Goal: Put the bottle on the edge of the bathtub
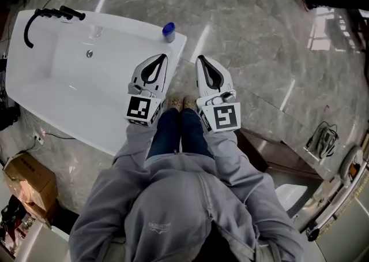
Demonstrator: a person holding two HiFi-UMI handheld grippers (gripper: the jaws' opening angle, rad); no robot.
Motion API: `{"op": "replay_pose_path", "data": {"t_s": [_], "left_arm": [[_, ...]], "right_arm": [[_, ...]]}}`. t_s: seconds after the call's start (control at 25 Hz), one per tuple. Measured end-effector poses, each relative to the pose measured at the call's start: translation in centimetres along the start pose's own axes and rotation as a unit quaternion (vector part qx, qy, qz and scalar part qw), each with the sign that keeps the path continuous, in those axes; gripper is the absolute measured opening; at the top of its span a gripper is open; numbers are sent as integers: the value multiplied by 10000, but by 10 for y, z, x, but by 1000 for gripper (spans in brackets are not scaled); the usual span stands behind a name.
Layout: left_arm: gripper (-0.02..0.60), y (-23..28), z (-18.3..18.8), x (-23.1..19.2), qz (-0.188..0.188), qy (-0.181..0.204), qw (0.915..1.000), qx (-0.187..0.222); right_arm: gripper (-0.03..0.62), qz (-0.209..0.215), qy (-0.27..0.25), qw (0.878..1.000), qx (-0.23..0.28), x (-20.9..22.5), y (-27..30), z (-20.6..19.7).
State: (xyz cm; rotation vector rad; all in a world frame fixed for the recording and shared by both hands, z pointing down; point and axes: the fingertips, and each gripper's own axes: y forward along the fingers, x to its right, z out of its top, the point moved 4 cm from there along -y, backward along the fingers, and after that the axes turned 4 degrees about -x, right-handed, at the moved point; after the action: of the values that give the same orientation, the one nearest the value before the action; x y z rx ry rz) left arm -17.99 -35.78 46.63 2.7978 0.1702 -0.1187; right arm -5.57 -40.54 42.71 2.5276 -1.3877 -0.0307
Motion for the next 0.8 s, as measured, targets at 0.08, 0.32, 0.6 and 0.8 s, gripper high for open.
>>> {"op": "replay_pose_path", "data": {"t_s": [0.08, 0.32, 0.6, 0.8], "left_arm": [[6, -9, 20, 9, -20, 109, 9999, 73], [6, -40, 81, 36, 233, 167, 9995, 127], [6, -69, 153, 66, 266, 87, 9974, 670], [6, -88, 187, 88, 104, 68, 9957, 916]], "right_arm": [[2, -77, 74, 9999, 74, 1, -7, 11], [2, -371, 21, 9993, 22, 2, -43, 57], [2, -441, -224, 9979, 411, -5, -79, 119], [3, -719, -463, 9948, 561, -7, -111, 151]]}}
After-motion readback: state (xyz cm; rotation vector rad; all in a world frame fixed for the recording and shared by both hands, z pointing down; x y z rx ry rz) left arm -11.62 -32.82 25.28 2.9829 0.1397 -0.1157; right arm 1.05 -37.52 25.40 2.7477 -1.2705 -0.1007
